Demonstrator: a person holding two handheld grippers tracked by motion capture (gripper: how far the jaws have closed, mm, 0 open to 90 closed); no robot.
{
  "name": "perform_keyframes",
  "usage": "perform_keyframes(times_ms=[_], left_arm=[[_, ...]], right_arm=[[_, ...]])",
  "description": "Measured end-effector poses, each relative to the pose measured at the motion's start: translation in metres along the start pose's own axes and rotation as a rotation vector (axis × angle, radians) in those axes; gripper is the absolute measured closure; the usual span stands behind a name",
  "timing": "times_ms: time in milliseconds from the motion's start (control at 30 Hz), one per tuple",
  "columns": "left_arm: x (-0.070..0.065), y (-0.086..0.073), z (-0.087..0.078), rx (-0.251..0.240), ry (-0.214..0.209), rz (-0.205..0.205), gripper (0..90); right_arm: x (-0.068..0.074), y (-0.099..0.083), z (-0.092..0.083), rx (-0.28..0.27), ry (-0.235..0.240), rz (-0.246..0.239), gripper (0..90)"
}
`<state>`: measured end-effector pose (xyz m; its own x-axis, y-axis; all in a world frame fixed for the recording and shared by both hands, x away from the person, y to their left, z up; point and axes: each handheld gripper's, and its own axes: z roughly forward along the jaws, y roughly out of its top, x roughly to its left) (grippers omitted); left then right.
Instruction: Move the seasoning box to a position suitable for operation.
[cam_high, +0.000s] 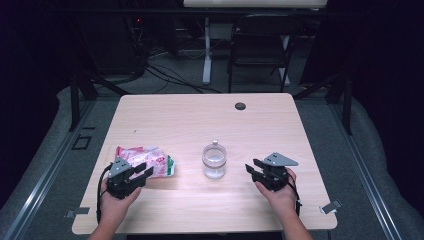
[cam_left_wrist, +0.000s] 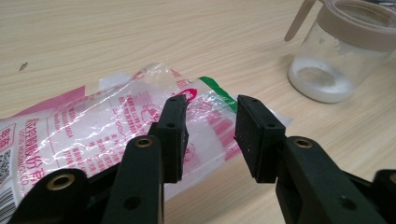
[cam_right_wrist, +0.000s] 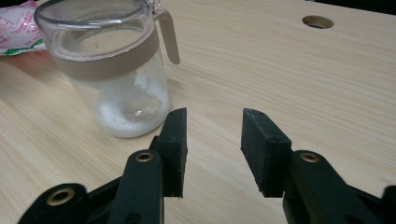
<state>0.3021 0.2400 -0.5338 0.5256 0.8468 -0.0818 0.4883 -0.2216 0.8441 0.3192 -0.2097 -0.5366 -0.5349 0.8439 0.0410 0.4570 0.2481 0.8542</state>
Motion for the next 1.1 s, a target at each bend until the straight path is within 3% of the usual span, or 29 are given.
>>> perform_keyframes(times_ms=[100,233,300,467,600,700,900,1100], left_arm=[[-0.005,-0.001,-0.002,0.003,0.007,0.024,66.5],[-0.015,-0.001,-0.004,0.012,0.019,0.086,71.0],[-0.022,0.000,-0.005,0.018,-0.005,0.106,74.8],[-0.027,0.001,0.000,0.033,-0.021,0.097,81.2],[-0.040,0.007,0.009,0.059,-0.033,0.110,87.7],[-0.055,0.017,0.021,0.066,-0.070,0.083,90.0],[-0.074,0.037,0.047,0.047,-0.108,-0.011,90.0],[-0.091,0.052,0.081,0.084,-0.078,-0.024,90.0]], right_arm=[[0.000,0.000,0.001,0.001,0.006,0.008,64.0],[0.006,0.003,0.001,-0.005,0.032,-0.015,68.4],[0.010,0.005,0.002,-0.005,0.038,-0.031,70.1],[0.014,0.009,0.008,-0.013,0.043,-0.051,74.6],[0.017,0.014,0.015,-0.010,0.062,-0.051,79.6],[0.018,0.019,0.021,-0.019,0.073,-0.057,84.6],[0.019,0.024,0.033,-0.006,0.092,-0.056,88.8],[0.015,0.029,0.049,0.006,0.114,-0.040,90.0]])
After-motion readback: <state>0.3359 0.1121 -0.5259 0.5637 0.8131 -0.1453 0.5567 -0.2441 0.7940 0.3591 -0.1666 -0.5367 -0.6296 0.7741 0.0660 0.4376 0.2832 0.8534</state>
